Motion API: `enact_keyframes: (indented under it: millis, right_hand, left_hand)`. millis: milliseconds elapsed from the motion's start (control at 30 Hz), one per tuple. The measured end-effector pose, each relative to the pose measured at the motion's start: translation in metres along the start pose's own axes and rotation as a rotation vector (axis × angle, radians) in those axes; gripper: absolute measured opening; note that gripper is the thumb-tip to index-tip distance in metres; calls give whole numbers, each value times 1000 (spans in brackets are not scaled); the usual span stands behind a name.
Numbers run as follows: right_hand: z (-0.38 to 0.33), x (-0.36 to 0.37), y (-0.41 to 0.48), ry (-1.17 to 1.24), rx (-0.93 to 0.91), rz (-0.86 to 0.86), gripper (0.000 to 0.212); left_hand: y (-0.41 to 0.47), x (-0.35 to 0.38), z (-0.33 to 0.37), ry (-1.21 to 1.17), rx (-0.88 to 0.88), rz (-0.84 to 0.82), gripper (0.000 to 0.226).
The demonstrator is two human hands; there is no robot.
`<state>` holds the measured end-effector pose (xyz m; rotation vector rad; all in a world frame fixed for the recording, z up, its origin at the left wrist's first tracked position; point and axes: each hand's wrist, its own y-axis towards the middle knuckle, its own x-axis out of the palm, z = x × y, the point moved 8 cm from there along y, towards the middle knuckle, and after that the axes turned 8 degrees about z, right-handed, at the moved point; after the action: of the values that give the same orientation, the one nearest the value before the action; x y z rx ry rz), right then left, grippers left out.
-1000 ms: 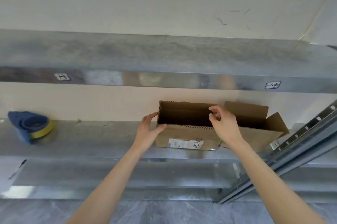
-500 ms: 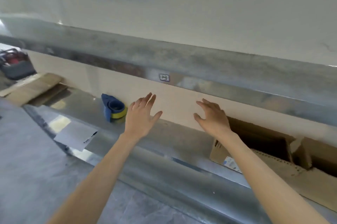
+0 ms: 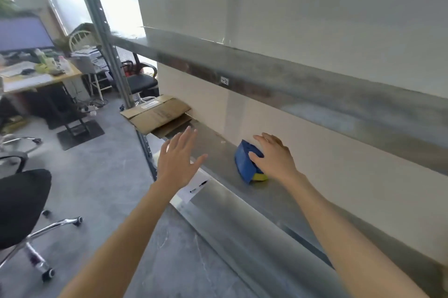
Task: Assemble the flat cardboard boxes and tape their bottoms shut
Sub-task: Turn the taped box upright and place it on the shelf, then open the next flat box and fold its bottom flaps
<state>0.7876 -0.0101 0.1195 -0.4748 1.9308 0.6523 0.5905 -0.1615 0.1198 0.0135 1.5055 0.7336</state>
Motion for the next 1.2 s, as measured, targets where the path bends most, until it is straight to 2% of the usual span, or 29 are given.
enact_keyframes:
  millis: [267, 633, 933, 1200]
  right_hand:
    - [-108, 79, 85, 43, -60, -57, 60]
    - [-185, 174, 233, -25, -109, -79, 78]
    - [-212, 230, 327, -75, -22, -82, 81]
    - [-207, 255, 367, -121, 118, -71, 80]
  left_hand:
    - [49, 23, -141, 41, -56, -28, 76]
    - [149, 82, -262, 23, -112, -46, 77]
    - [234, 134, -339, -3, -99, -85, 77]
    - [312, 191, -384, -52, 41, -154, 78]
